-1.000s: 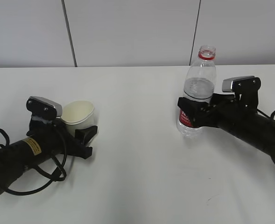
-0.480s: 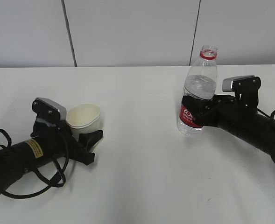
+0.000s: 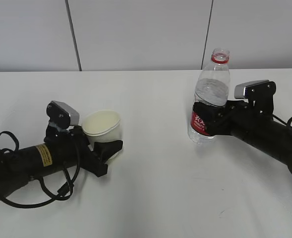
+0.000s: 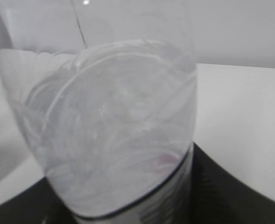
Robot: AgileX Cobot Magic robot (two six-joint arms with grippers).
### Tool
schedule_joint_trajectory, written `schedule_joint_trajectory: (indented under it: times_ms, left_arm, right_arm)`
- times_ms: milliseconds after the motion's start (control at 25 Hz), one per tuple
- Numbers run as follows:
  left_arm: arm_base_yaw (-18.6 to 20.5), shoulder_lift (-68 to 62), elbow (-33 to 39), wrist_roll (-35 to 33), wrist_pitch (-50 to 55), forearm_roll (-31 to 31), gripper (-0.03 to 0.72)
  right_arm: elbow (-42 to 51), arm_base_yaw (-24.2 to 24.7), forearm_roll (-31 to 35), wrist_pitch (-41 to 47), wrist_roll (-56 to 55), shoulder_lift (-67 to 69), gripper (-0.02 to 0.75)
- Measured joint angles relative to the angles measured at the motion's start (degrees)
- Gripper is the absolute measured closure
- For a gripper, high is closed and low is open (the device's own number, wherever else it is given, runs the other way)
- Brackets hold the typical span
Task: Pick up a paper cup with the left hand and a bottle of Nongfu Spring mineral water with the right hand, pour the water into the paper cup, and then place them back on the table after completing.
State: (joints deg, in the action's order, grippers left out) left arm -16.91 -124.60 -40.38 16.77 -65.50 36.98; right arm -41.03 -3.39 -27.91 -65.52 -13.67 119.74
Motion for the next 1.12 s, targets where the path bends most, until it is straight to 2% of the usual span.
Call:
schedule_joint_trajectory:
  times_ms: [200, 560, 840, 1120]
  left_arm:
    - [-1.5, 0.0, -2.7, 2.1, 0.0, 2.0, 0.293]
    - [-6.9, 0.0, -6.7, 3.1, 0.0, 2.9, 0.293]
    - [-9.1, 0.0, -8.6, 4.0, 0.0, 3.4, 0.293]
    - [-9.2, 0.0, -8.8, 4.0, 0.0, 3.7, 0.293]
  right_arm:
    - [-1.0, 0.0, -2.2, 5.6, 2.1, -2.5, 0.344]
    - [-6.1, 0.0, -9.9, 17.5, 3.0, -5.6, 0.351]
    - [-9.9, 0.0, -16.3, 18.7, 5.1, -5.6, 0.352]
    - [-12.1, 0.0, -17.4, 19.1, 10.4, -5.6, 0.353]
